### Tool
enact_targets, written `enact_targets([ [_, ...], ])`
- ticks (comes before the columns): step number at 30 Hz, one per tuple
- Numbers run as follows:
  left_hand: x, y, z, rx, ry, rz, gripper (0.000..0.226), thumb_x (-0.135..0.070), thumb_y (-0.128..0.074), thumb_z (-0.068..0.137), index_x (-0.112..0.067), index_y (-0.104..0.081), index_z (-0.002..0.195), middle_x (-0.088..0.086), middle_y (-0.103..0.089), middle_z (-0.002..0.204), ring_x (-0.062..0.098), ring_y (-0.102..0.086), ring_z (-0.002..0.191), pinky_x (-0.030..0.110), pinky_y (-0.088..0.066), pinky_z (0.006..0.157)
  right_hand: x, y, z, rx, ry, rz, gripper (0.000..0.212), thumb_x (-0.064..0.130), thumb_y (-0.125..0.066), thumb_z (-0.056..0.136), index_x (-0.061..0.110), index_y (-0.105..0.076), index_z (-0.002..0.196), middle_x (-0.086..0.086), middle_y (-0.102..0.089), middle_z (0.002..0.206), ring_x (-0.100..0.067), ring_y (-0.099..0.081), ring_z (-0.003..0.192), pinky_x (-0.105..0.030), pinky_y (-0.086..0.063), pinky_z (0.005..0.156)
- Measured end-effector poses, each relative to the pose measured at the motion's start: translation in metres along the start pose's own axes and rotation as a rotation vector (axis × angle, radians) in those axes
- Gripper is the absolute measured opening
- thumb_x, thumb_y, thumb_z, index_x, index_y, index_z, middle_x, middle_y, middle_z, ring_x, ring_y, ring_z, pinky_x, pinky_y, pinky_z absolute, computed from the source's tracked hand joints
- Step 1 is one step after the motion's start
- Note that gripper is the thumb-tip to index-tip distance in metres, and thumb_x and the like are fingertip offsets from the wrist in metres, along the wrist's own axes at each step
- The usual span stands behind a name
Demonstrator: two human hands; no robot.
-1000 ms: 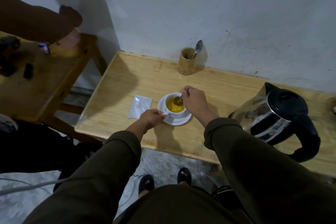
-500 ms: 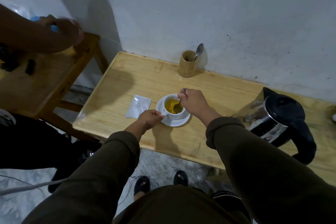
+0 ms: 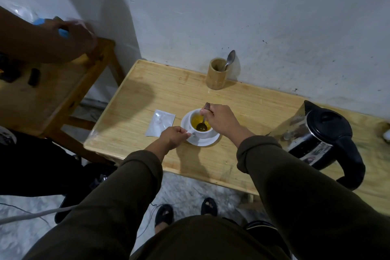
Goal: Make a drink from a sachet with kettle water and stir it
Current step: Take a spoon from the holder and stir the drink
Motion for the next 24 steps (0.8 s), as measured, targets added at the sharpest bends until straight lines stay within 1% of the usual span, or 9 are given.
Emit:
enact_targets([
  [5,0.0004,0.0014,-0.0013,-0.005,0.000,0.015,0.038,-0.038,-0.059,0.089,-0.011,-0.065,0.114,0.010,-0.062,0.125,0.026,-0.056,0.117,0.035,-0.045,0.097,-0.0024,0.0033,-0.0001,-0.056,-0.010,-0.121,0.028,0.028,-0.044,0.097,0.015,-0.067,0.105,-0.009,-0.069,0.105,-0.027,-0.061,0.097,-0.038,-0.051,0.083],
  [10,-0.0021,0.0021,-0.0044,-0.019,-0.013,0.050,0.039,-0.038,-0.058,0.090,-0.011,-0.064,0.117,0.008,-0.062,0.125,0.025,-0.056,0.117,0.033,-0.045,0.097,0.0018,0.0021,-0.0039,-0.047,0.040,-0.057,0.028,0.027,-0.048,0.096,0.018,-0.071,0.108,-0.004,-0.071,0.114,-0.024,-0.062,0.105,-0.034,-0.050,0.089],
  [13,-0.0025,0.0026,-0.0056,-0.025,-0.021,0.075,0.040,-0.040,-0.057,0.090,-0.012,-0.063,0.117,0.008,-0.063,0.125,0.025,-0.057,0.116,0.033,-0.045,0.097,0.0038,-0.0003,-0.0046,-0.021,0.038,-0.023,0.028,0.028,-0.049,0.096,0.013,-0.071,0.105,-0.008,-0.073,0.107,-0.025,-0.063,0.100,-0.035,-0.050,0.087],
  [16,-0.0022,0.0029,-0.0053,-0.021,-0.017,0.068,0.041,-0.040,-0.057,0.090,-0.010,-0.063,0.117,0.010,-0.063,0.124,0.026,-0.057,0.116,0.035,-0.045,0.098,0.0026,-0.0003,-0.0019,-0.023,0.011,-0.018,0.031,0.029,-0.046,0.097,0.006,-0.066,0.097,-0.013,-0.069,0.098,-0.026,-0.061,0.092,-0.034,-0.046,0.078],
  [17,-0.0020,0.0029,-0.0051,-0.022,-0.018,0.062,0.040,-0.039,-0.058,0.089,-0.010,-0.063,0.117,0.010,-0.063,0.124,0.026,-0.057,0.116,0.035,-0.045,0.098,0.0022,0.0009,-0.0011,-0.037,-0.003,-0.022,0.030,0.028,-0.045,0.097,0.006,-0.065,0.097,-0.013,-0.068,0.099,-0.026,-0.060,0.092,-0.033,-0.045,0.077],
  [20,-0.0025,0.0030,-0.0053,-0.031,-0.022,0.076,0.040,-0.039,-0.058,0.089,-0.010,-0.064,0.116,0.010,-0.064,0.124,0.026,-0.057,0.116,0.034,-0.045,0.098,0.0011,0.0039,0.0010,-0.087,-0.025,-0.072,0.025,0.024,-0.046,0.097,0.013,-0.067,0.100,-0.010,-0.068,0.103,-0.027,-0.060,0.097,-0.036,-0.048,0.080],
  [24,-0.0033,0.0029,-0.0051,-0.030,-0.019,0.085,0.043,-0.040,-0.058,0.089,-0.009,-0.063,0.118,0.010,-0.064,0.124,0.027,-0.057,0.116,0.036,-0.046,0.099,0.0000,0.0019,0.0001,-0.093,-0.011,-0.068,0.028,0.027,-0.046,0.097,0.018,-0.070,0.105,-0.005,-0.070,0.111,-0.025,-0.061,0.102,-0.035,-0.050,0.086],
])
Point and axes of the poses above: each hand's wrist, its own z-axis towards the middle knuckle, its own y-axis out of the back of the hand, x = y × z, the point moved 4 cm from there along z, towards the middle knuckle
